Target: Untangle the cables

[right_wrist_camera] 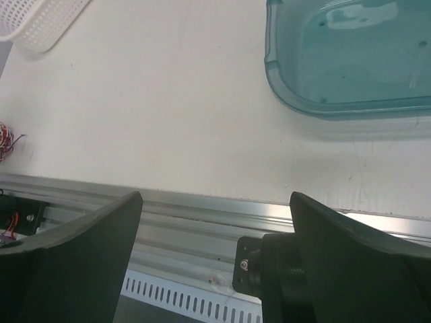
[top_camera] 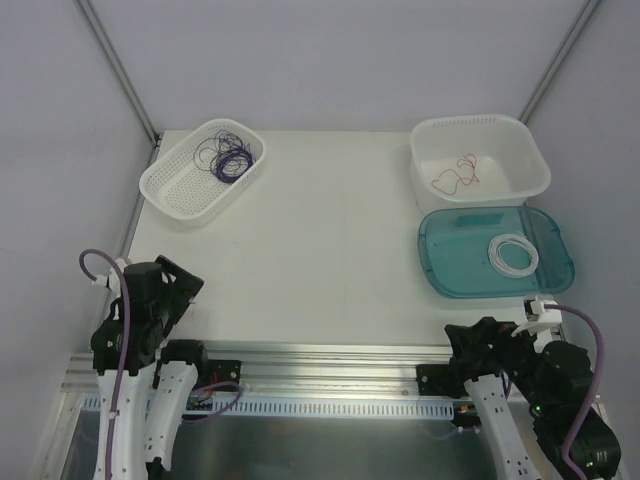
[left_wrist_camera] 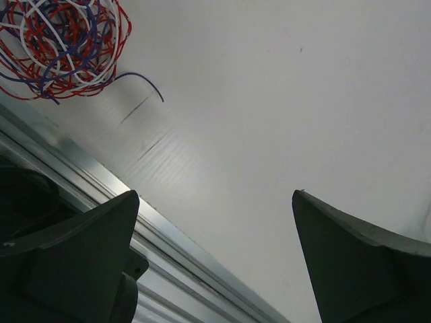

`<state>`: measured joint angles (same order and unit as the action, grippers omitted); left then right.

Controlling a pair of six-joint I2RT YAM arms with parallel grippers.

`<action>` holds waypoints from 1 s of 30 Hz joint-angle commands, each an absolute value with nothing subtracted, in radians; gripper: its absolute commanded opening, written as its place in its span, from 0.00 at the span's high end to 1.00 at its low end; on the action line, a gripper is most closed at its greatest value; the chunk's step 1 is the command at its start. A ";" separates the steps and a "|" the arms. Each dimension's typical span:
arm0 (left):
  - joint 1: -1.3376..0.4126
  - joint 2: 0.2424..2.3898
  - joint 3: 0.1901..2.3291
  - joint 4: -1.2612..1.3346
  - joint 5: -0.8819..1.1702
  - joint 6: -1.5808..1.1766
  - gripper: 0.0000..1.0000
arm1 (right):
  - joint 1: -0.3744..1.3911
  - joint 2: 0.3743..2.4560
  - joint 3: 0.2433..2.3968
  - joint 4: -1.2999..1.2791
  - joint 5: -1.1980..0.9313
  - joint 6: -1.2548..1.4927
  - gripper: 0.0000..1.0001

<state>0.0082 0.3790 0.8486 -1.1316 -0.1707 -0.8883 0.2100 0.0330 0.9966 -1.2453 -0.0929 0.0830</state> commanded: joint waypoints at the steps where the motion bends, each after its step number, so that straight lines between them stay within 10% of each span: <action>1: 0.017 0.445 0.801 -1.066 -0.271 -0.973 0.01 | 0.210 0.072 0.957 -1.175 -0.195 0.061 0.03; 10: 0.060 0.721 0.675 -0.896 -0.495 -1.040 0.01 | 0.224 0.129 0.925 -1.131 -0.261 0.012 0.03; 30: 0.511 1.322 0.678 -0.578 -0.255 -0.812 0.01 | 0.248 0.202 0.913 -1.088 -0.236 -0.043 0.03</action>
<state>0.5011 1.2545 0.6926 -0.6197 -0.3130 -0.8654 0.2413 0.1719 0.9165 -1.1351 -0.2253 -0.0204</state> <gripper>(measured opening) 0.992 0.966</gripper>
